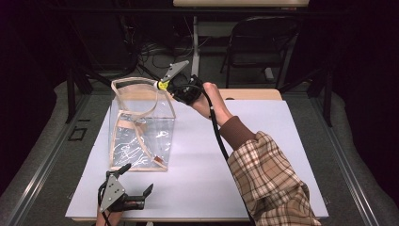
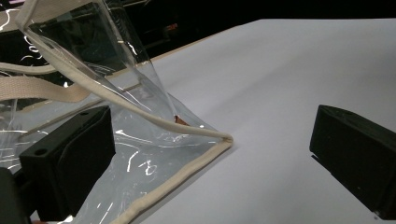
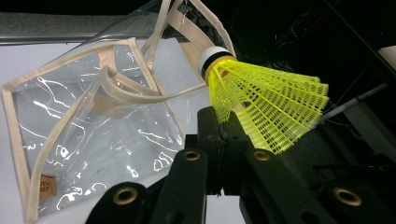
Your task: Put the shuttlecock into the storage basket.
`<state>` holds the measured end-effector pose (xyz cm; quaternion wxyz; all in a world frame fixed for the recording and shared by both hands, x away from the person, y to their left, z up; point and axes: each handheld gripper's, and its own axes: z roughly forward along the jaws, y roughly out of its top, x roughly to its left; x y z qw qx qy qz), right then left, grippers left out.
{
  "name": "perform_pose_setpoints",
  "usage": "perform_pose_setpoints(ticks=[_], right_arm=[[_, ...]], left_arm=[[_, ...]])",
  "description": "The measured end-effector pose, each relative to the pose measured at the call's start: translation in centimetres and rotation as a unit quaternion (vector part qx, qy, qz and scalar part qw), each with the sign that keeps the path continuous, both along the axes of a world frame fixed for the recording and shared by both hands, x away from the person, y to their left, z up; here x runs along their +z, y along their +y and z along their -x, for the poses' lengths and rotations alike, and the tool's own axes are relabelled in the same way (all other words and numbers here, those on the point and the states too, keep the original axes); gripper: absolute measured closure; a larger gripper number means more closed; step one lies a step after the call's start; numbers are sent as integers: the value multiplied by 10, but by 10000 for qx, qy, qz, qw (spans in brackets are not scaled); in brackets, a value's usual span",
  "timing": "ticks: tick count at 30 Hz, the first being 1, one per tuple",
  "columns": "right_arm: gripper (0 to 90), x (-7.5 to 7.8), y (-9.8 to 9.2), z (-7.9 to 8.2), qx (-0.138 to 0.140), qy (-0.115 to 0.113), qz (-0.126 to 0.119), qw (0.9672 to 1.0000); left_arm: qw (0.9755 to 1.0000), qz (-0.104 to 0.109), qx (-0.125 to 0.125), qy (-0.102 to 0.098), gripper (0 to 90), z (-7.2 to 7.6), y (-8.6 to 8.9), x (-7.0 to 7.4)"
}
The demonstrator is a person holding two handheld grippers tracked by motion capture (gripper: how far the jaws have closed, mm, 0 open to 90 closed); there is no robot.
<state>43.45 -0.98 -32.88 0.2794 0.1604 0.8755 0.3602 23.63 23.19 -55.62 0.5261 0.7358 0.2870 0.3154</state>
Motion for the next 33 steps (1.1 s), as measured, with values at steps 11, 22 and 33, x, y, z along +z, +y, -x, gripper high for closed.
perform_pose_setpoints(ticks=[11,22,33], right_arm=[[899,2,5,-2,23,-39,6,10000],[899,3,15,-4,88,-42,83,9999],[899,1,23,-6,128,3,109,9999]], left_arm=[[10000,-1,-1,-8,1,0,0,0],[10000,8,1,-13,1,0,0,0],[10000,7,-1,-11,1,0,1,0]])
